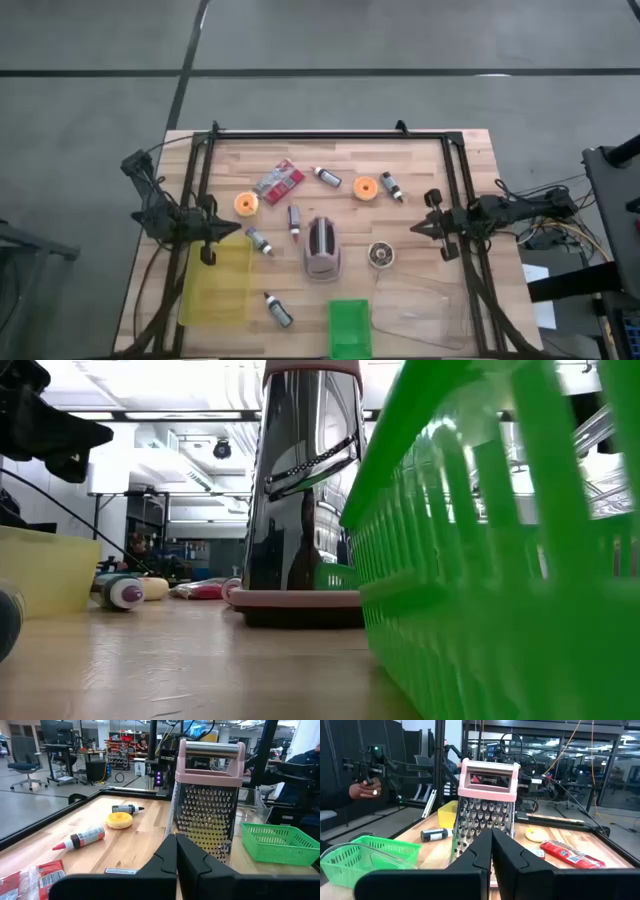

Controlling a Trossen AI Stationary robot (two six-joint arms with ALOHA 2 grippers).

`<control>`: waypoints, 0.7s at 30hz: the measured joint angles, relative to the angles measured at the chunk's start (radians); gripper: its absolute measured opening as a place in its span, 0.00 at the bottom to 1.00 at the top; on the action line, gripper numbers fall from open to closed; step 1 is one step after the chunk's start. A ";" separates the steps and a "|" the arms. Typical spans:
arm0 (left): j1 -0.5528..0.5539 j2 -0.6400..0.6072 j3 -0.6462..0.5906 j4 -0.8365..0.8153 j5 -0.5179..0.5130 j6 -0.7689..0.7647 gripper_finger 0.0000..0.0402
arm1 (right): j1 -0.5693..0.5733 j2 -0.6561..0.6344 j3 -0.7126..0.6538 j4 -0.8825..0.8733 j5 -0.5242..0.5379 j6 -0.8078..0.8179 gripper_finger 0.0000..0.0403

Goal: Pick & Place Food Item
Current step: Put the top black food coloring bottle into the transparent bin

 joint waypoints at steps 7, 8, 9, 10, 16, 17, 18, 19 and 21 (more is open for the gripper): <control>0.000 0.000 0.000 0.001 0.002 -0.002 0.00 | 0.000 0.000 0.000 0.000 -0.001 0.037 0.02; 0.000 0.000 -0.001 0.002 0.002 -0.010 0.00 | 0.000 0.000 0.000 0.000 -0.001 0.056 0.02; 0.000 0.000 0.000 0.002 0.002 -0.020 0.00 | 0.000 0.000 0.000 0.000 -0.001 0.069 0.02; 0.000 0.000 -0.001 0.002 0.002 -0.029 0.00 | 0.000 0.000 0.000 0.000 0.000 0.073 0.02; 0.000 0.000 -0.001 0.003 0.002 -0.013 0.00 | 0.000 0.000 0.000 -0.008 0.048 0.077 0.02; 0.000 0.000 -0.001 0.003 0.002 0.000 0.00 | 0.000 0.000 0.000 -0.013 0.051 0.076 0.02; 0.000 0.000 -0.001 0.003 0.002 0.008 0.00 | 0.000 0.000 0.000 -0.014 0.051 0.075 0.02; 0.000 0.000 -0.001 0.004 0.002 0.012 0.00 | 0.000 0.001 0.000 -0.014 0.051 0.074 0.02; 0.000 0.000 -0.001 0.004 0.002 0.013 0.00 | 0.000 0.000 0.000 -0.014 0.051 0.076 0.02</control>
